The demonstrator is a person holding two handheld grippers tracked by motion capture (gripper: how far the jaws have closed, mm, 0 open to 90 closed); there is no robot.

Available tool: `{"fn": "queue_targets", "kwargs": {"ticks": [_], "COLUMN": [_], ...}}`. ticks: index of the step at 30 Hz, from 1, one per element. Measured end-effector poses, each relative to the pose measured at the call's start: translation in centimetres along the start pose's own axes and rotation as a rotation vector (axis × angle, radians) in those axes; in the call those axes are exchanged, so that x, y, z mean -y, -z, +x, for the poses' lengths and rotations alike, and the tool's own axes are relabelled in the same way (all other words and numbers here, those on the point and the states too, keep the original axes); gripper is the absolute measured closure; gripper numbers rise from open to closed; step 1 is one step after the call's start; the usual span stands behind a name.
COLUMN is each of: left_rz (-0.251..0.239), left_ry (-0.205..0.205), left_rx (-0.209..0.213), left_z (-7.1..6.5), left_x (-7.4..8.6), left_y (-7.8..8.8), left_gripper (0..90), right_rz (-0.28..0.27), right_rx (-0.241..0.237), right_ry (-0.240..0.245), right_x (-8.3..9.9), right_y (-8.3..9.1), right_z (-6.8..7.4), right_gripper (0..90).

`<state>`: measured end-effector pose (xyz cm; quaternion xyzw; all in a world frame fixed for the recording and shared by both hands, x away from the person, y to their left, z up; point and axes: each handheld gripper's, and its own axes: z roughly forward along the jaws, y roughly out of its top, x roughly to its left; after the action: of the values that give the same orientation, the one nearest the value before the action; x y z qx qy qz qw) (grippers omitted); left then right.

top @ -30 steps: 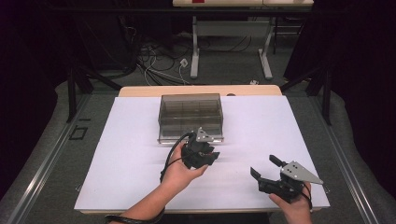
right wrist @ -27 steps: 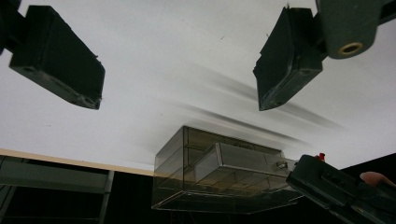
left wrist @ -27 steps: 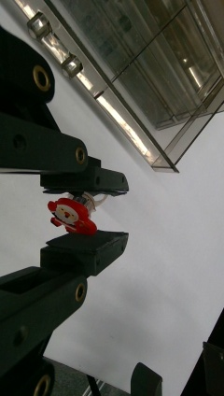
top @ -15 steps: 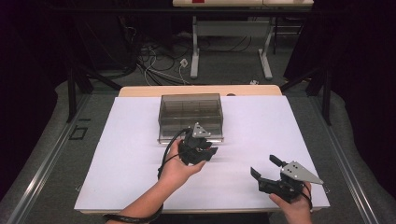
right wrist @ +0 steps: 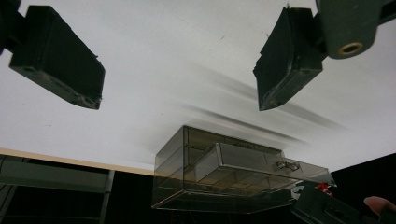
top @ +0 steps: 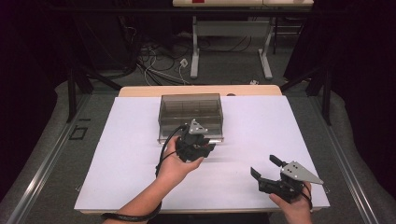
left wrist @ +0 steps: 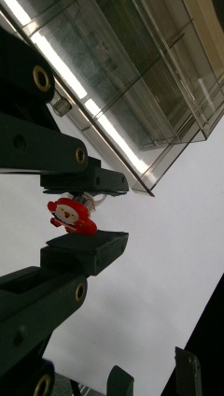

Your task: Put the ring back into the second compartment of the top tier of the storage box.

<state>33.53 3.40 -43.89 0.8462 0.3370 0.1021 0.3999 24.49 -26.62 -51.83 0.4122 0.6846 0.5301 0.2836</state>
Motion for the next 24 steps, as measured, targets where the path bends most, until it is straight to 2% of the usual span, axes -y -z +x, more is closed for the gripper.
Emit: {"fn": "queue_targets", "kwargs": {"ticks": [7, 18, 19, 24], "left_rz": [-0.012, -0.035, -0.033, -0.037], "left_ry": [0.007, 0.047, 0.069, 0.072], "left_rx": [-0.009, -0.055, -0.064, -0.078], "left_z": [0.4, 0.9, 1.0, 1.5], "left_x": [-0.2, -0.2, -0.2, -0.3], "left_y": [0.2, 0.3, 0.3, 0.3], "left_gripper": [70.0, 70.0, 70.0, 70.1], "right_rz": [0.000, 0.000, -0.001, 0.000], "right_rx": [-0.001, -0.002, -0.001, -0.001], "right_ry": [0.001, 0.002, 0.002, 0.001], "right_x": [0.0, 0.0, 0.0, 0.0], "right_y": [0.0, 0.0, 0.0, 0.0], "right_z": [0.0, 0.0, 0.0, 0.0], "right_gripper": [14.9, 14.9, 14.9, 14.9]}}
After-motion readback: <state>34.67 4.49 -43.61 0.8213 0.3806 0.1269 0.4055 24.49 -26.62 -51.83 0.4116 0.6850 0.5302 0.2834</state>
